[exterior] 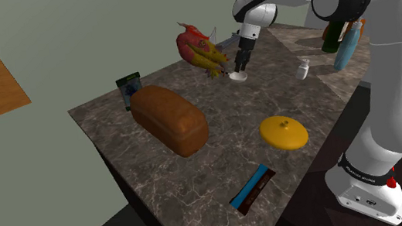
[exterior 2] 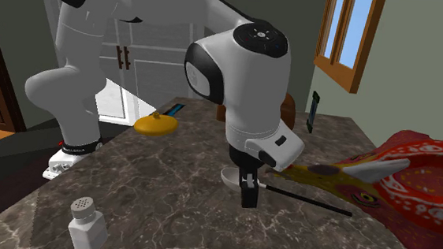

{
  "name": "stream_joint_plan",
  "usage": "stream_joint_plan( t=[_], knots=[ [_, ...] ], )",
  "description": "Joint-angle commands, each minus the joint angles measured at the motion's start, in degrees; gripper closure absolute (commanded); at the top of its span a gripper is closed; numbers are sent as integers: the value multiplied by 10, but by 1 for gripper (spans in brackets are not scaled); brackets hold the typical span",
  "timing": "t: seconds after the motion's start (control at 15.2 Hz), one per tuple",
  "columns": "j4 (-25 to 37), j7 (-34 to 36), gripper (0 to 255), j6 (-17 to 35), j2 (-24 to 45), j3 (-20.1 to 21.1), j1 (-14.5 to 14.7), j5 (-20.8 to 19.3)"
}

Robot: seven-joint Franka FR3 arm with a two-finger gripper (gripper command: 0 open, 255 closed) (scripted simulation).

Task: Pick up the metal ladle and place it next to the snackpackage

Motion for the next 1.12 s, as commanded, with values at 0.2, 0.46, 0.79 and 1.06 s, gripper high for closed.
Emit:
stream_joint_plan(
  t=[0.2,0.46,0.79,1.06],
  knots=[
    [0,0,255,0,0,0,0,0],
    [0,0,255,0,0,0,0,0],
    [0,0,255,0,0,0,0,0],
    [13,11,255,-22,-13,-4,1,-9]
  ],
)
